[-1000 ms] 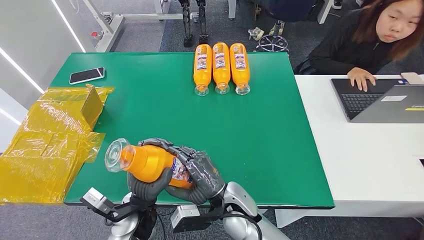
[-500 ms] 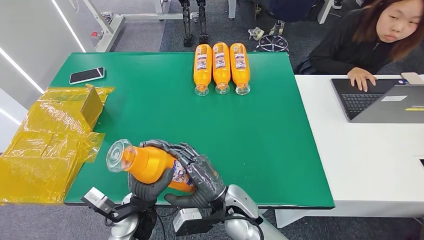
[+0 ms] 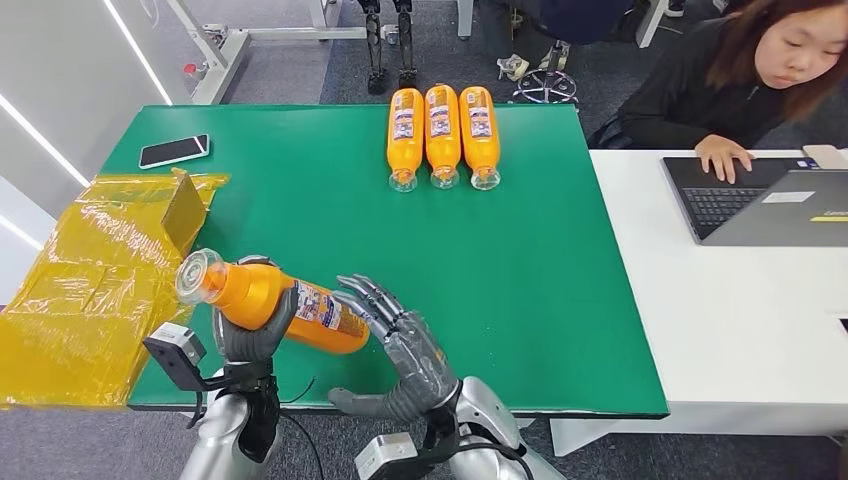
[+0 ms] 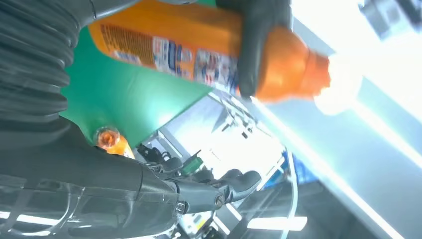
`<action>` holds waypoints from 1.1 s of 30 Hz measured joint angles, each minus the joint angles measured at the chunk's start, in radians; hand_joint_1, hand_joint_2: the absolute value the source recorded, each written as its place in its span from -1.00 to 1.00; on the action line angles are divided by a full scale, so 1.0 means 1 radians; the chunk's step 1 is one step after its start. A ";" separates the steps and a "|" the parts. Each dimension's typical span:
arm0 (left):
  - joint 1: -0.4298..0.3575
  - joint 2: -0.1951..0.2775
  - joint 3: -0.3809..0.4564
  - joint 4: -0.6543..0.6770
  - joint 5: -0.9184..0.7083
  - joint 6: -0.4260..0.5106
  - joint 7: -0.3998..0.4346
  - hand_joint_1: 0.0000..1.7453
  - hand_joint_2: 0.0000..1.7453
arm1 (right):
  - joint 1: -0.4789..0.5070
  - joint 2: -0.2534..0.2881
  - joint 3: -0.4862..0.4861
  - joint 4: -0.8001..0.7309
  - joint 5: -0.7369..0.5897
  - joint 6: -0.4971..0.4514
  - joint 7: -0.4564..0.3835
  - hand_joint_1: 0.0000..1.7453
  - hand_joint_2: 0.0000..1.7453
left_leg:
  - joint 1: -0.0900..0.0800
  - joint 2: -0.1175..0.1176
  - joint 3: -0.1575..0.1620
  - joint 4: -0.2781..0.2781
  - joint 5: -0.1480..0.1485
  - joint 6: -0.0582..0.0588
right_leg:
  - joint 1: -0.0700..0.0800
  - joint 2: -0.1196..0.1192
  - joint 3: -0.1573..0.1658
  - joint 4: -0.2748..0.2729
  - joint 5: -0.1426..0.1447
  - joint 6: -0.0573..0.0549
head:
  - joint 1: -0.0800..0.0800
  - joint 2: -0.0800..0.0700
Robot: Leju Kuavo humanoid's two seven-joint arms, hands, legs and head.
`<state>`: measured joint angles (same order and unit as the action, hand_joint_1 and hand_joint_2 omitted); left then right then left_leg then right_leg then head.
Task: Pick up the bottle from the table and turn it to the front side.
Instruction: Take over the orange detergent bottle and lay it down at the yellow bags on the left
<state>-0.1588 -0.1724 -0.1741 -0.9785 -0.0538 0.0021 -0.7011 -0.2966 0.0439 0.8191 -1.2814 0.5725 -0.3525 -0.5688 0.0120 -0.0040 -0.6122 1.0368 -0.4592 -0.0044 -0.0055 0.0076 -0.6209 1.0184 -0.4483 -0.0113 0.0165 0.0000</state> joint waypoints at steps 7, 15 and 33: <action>-0.032 0.006 0.069 0.050 -0.005 0.008 0.000 0.71 1.00 | 0.008 -0.007 -0.001 -0.034 -0.127 -0.096 -0.082 -1.00 1.00 | -0.001 0.001 0.000 0.000 0.000 0.000 | 0.000 0.001 0.000 0.000 0.000 0.000 | 0.000 0.000; -0.068 0.027 0.081 0.077 -0.094 0.143 0.000 0.87 1.00 | 0.004 -0.013 0.003 -0.023 -0.188 -0.130 -0.103 -1.00 1.00 | 0.000 0.001 0.000 0.000 0.000 0.000 | 0.000 0.001 0.000 0.000 0.000 0.000 | 0.000 0.000; -0.300 0.178 0.020 0.287 -1.273 0.690 0.347 0.78 1.00 | 0.027 -0.044 0.026 -0.012 -0.173 -0.135 -0.065 -1.00 1.00 | 0.000 0.001 0.000 0.000 0.000 -0.001 | 0.000 0.002 0.000 0.000 0.000 0.000 | 0.000 0.000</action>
<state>-0.4588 0.0059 -0.1541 -0.6913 -1.3266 0.6923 -0.3539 -0.2693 0.0003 0.8453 -1.2937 0.3995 -0.4876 -0.6339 0.0116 -0.0027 -0.6121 1.0368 -0.4593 -0.0052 -0.0055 0.0092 -0.6210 1.0187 -0.4482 -0.0116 0.0168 0.0000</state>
